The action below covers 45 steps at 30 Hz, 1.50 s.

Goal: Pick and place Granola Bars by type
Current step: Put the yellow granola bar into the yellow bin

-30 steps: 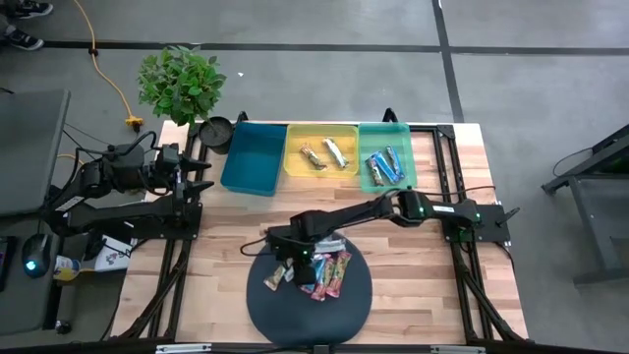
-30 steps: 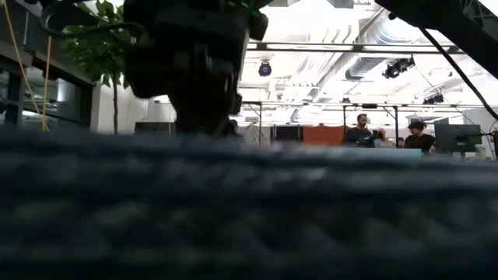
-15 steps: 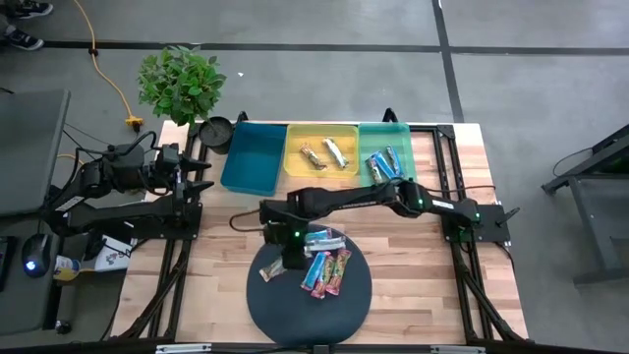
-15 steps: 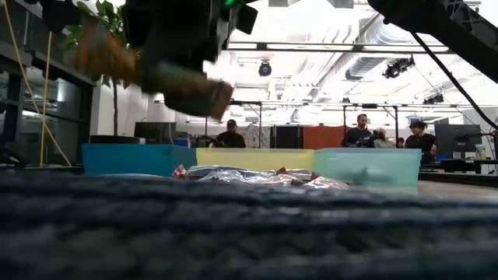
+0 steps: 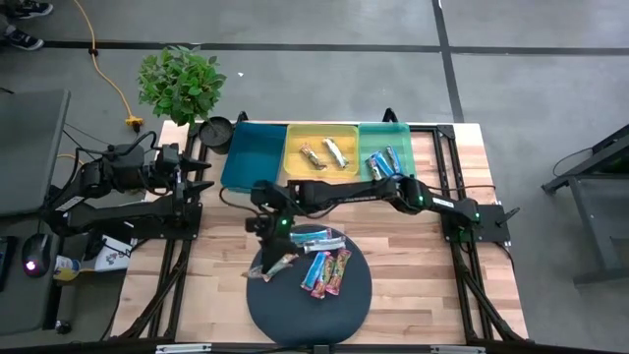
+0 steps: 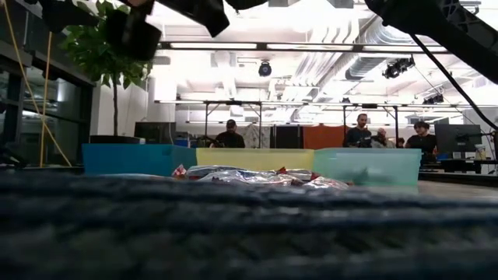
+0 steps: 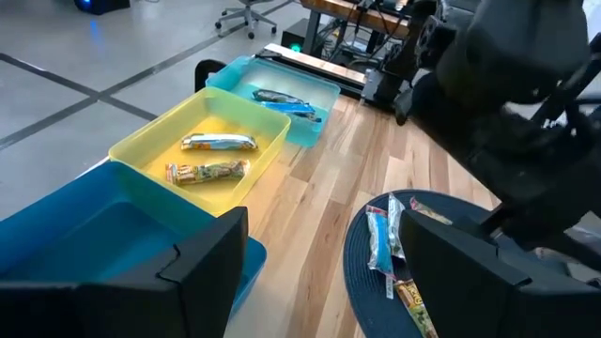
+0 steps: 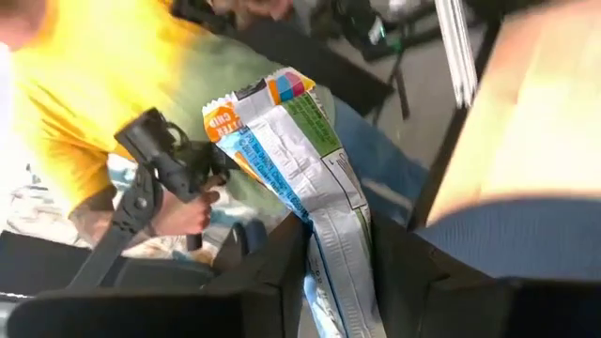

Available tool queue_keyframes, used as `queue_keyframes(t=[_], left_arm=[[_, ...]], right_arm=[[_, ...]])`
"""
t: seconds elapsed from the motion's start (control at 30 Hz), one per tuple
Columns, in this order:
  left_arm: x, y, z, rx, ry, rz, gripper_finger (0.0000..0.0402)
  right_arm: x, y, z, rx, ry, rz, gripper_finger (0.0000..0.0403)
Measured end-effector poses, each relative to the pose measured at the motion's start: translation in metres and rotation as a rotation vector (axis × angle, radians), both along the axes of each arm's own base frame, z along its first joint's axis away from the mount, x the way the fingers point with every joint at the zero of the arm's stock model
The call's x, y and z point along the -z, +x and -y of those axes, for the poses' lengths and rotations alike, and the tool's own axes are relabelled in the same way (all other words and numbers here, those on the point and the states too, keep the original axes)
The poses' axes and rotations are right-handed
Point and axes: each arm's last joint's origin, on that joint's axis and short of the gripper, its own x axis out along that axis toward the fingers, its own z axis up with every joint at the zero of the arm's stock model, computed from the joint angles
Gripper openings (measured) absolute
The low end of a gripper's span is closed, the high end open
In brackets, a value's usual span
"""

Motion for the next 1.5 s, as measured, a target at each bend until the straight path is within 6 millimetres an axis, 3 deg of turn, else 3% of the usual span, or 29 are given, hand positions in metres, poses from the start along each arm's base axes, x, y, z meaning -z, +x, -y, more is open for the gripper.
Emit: queue_keyframes(t=[0.33, 0.6, 0.83, 1.1, 1.3, 1.5], left_arm=[[0.0, 0.0, 0.0, 0.0, 0.0, 0.0, 0.0273], [0.0, 0.0, 0.0, 0.0, 0.0, -0.001, 0.0273], [0.0, 0.0, 0.0, 0.0, 0.0, -0.001, 0.0273], [0.0, 0.0, 0.0, 0.0, 0.0, -0.001, 0.0273], [0.0, 0.0, 0.0, -0.005, 0.002, -0.001, 0.0273], [0.0, 0.0, 0.0, -0.007, 0.002, -0.001, 0.0273]], right_arm=[[-0.015, 0.008, 0.021, 0.096, 0.004, 0.15, 0.0083], [-0.024, 0.005, 0.068, 0.2, -0.046, 0.224, 0.0083], [-0.047, -0.026, 0.128, 0.331, -0.204, 0.183, 0.0083], [-0.07, -0.085, 0.196, 0.634, -0.681, -0.009, 0.0083], [-0.07, -0.106, 0.228, 0.877, -0.968, -0.207, 0.0083], [-0.051, -0.113, 0.25, 1.203, -1.012, -0.442, 0.0083]])
